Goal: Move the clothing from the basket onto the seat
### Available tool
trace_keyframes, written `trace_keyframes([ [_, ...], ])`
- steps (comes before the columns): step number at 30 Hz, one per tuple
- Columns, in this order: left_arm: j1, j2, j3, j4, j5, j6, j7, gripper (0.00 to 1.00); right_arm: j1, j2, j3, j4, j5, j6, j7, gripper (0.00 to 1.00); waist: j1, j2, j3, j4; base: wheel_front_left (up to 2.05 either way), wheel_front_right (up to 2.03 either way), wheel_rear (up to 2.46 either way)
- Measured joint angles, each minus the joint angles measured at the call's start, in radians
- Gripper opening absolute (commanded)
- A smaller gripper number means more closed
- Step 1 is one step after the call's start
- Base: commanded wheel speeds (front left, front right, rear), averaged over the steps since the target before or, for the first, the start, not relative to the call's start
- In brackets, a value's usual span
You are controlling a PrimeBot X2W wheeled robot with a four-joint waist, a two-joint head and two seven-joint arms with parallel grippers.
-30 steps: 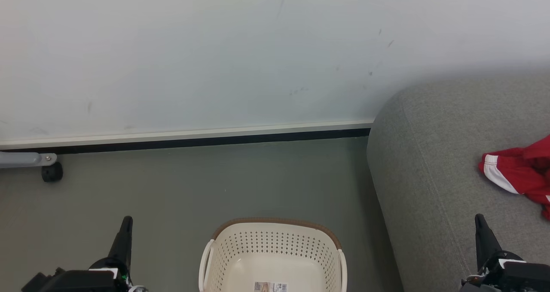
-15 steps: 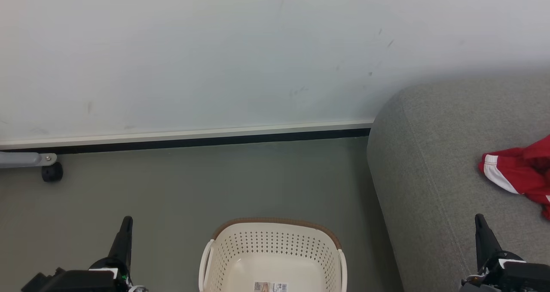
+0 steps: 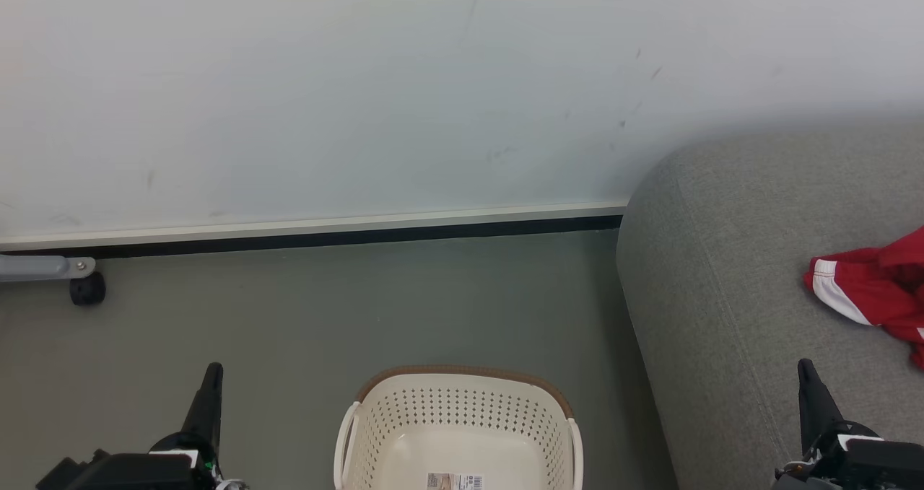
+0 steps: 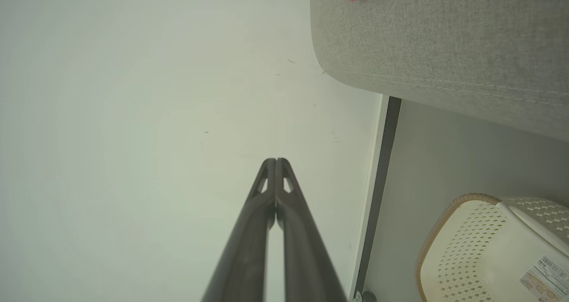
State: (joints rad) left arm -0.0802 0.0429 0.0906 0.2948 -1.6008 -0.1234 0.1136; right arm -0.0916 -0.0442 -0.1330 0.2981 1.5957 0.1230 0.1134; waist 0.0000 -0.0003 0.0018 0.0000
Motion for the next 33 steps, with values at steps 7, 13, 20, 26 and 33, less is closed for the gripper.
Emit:
trace_keyframes([
  [7, 0.000, 0.000, 0.000, 0.000, 0.000, 0.000, 0.000, 0.00, 0.000, 0.000, 0.000, 0.000, 0.000, 0.000, 0.000, 0.00, 0.0000, -0.0001, 0.000, 0.000, 0.00, 0.00, 0.00],
  [13, 0.000, 0.000, 0.000, 0.000, 0.000, 0.000, 0.000, 0.00, 0.000, 0.000, 0.000, 0.000, 0.000, 0.000, 0.000, 0.00, 0.0000, 0.0000, 0.000, 0.000, 0.00, 0.00, 0.00],
  [20, 0.000, 0.000, 0.000, 0.000, 0.000, 0.000, 0.000, 0.00, 0.000, 0.000, 0.000, 0.000, 0.000, 0.000, 0.000, 0.00, 0.0000, 0.0000, 0.000, 0.000, 0.00, 0.00, 0.00],
  [26, 0.000, 0.000, 0.000, 0.000, 0.000, 0.000, 0.000, 0.00, 0.000, 0.000, 0.000, 0.000, 0.000, 0.000, 0.000, 0.00, 0.0000, -0.0001, 0.000, 0.000, 0.00, 0.00, 0.00],
  [33, 0.000, 0.000, 0.000, 0.000, 0.000, 0.000, 0.000, 0.00, 0.000, 0.000, 0.000, 0.000, 0.000, 0.000, 0.000, 0.00, 0.0000, -0.0001, 0.000, 0.000, 0.00, 0.00, 0.00],
])
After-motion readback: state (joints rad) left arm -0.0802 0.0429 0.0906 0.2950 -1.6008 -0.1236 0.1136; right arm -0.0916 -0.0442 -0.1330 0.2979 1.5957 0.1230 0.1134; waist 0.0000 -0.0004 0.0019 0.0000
